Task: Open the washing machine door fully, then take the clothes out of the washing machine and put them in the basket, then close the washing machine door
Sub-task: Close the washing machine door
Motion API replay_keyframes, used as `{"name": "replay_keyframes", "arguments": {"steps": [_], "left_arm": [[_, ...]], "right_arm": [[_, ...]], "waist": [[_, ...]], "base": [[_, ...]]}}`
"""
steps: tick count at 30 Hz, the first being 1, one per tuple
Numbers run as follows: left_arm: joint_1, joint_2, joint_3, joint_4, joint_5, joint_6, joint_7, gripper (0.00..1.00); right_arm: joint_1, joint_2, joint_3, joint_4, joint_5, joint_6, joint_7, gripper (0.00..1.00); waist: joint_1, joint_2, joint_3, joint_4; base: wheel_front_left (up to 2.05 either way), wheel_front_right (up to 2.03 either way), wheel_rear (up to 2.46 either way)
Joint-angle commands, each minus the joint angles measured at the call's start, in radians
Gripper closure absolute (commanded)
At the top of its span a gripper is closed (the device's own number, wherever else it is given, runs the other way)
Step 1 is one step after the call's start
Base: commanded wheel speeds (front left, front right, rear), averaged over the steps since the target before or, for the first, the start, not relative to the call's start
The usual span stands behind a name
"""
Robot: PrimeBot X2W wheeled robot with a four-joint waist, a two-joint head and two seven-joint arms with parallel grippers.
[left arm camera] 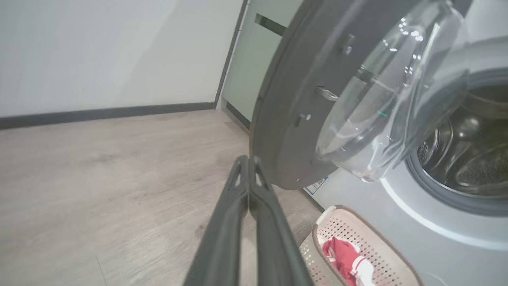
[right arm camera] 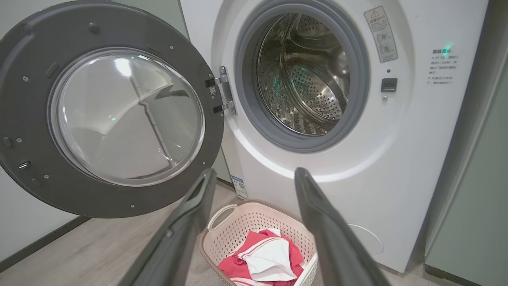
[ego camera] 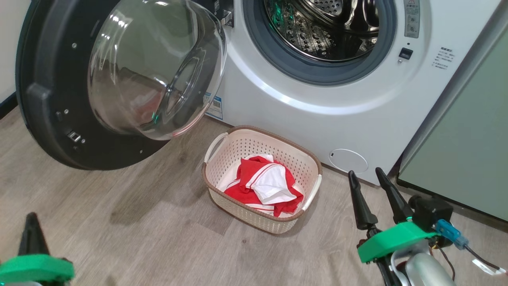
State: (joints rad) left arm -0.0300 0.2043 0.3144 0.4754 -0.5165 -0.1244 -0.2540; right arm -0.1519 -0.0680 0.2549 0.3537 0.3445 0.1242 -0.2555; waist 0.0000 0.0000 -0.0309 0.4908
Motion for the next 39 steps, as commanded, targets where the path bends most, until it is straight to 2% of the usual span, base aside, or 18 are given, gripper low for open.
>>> {"name": "replay_keyframes", "arguments": {"steps": [1,2,3,5,8,12,14,18,27,32,39], "left_arm": [[-0.099,0.054,0.046,0.009,-0.080,-0.006,0.011,1.00],[-0.125,0.068,0.058,0.032,-0.136,-0.006,0.028,1.00],[-0.125,0.068,0.058,0.032,-0.136,-0.006,0.028,1.00],[-0.183,0.105,0.093,0.080,-0.257,-0.006,0.075,1.00],[-0.277,0.181,0.149,0.176,-0.403,-0.006,0.156,1.00],[-0.413,0.293,0.209,0.346,-0.506,-0.003,0.245,1.00],[-0.497,0.332,0.253,0.431,-0.569,0.009,0.293,1.00],[-0.634,0.399,0.272,0.547,-0.614,0.054,0.374,1.00],[-0.849,0.463,0.294,0.720,-0.684,0.118,0.511,1.00],[-0.917,0.496,0.280,0.755,-0.693,0.119,0.616,1.00],[-0.996,0.502,0.242,0.766,-0.695,0.082,0.775,1.00]], "right_arm": [[-0.047,-0.009,0.027,-0.026,0.004,0.007,-0.006,0.00],[-0.046,-0.009,0.028,-0.026,0.004,0.007,-0.006,0.00],[-0.046,-0.009,0.028,-0.026,0.004,0.007,-0.006,0.00],[-0.041,-0.009,0.030,-0.027,0.004,0.007,-0.006,0.00],[-0.031,-0.013,0.028,-0.029,0.005,0.007,-0.006,0.00],[-0.015,-0.014,0.019,-0.031,0.002,0.007,-0.006,0.00],[-0.011,-0.015,0.020,-0.032,0.000,0.007,-0.006,0.00],[-0.011,-0.019,0.020,-0.032,-0.003,0.007,-0.006,0.00],[-0.029,-0.021,0.041,-0.028,-0.007,0.007,-0.006,0.00],[-0.037,-0.033,0.045,-0.027,-0.005,0.007,-0.006,0.00],[-0.050,-0.046,0.044,-0.030,-0.010,0.007,-0.006,0.00]], "waist": [[0.0000,0.0000,-0.001,-0.001],[0.0000,0.0000,-0.001,-0.001],[0.0000,0.0000,-0.001,-0.001],[0.0000,0.0000,-0.002,-0.002],[0.0000,0.0000,-0.005,-0.006],[0.0000,0.0000,-0.009,-0.013],[0.0000,0.0000,-0.007,-0.025],[0.0000,0.0000,0.001,-0.046],[0.0000,0.0000,0.022,-0.099],[0.0000,0.0000,0.034,-0.125],[0.0000,0.0000,0.068,-0.144]], "base": [[0.00,0.00,0.00],[0.00,0.00,0.00],[0.00,0.00,0.00],[0.00,0.00,0.00],[0.00,0.00,0.00],[0.00,0.00,0.00],[0.00,0.00,0.00],[0.00,0.00,0.00],[0.00,0.00,0.00],[0.00,0.00,0.00],[0.00,0.00,0.00]]}}
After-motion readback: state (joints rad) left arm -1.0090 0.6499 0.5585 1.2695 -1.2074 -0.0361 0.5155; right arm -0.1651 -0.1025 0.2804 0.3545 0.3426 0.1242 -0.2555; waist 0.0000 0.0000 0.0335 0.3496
